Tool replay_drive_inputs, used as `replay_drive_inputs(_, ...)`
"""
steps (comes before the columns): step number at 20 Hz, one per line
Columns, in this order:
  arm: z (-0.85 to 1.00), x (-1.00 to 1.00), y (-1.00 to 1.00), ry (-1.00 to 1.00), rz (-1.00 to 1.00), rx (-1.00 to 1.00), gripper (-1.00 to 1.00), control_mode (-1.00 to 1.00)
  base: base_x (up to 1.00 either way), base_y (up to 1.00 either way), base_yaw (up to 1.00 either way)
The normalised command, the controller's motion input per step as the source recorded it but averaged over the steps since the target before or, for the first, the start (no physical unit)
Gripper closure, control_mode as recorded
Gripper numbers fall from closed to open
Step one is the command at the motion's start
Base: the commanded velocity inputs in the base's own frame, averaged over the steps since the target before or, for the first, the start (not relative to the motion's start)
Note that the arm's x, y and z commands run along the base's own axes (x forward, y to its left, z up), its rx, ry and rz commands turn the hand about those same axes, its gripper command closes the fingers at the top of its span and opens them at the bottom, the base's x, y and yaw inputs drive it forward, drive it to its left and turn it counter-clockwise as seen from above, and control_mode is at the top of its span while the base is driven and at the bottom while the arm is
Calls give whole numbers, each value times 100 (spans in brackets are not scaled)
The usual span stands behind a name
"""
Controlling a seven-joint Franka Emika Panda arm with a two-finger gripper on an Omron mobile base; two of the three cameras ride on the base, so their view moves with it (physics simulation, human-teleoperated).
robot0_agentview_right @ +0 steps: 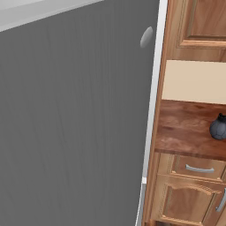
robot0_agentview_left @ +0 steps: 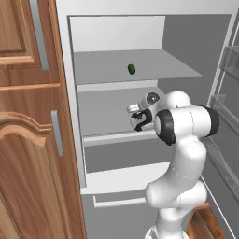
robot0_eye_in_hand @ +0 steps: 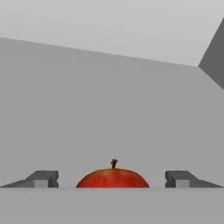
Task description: Move the apple and pickle from the top shelf to the second highest shelf to make space. Then, place the pitcher from the counter on the cleared top shelf.
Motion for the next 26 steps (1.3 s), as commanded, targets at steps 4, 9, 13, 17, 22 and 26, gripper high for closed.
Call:
replay_drive_inputs(4, 20, -19, 1, -2, 0, 0, -100, -100, 0, 0, 0)
replay_drive_inputs(9, 48, -56, 1, -5, 0, 0, -100, -100, 0, 0, 0)
replay_drive_inputs(13, 57, -71, 6, -3, 0, 0, -100, -100, 0, 0, 0)
replay_drive_inputs(17, 63, -79, 18, 0, 3, -2, -100, -100, 0, 0, 0)
replay_drive_inputs(22, 62, -84, 22, 0, 5, -4, -100, -100, 0, 0, 0)
replay_drive_inputs(26, 69, -88, 24, 0, 10, 0, -100, -100, 0, 0, 0)
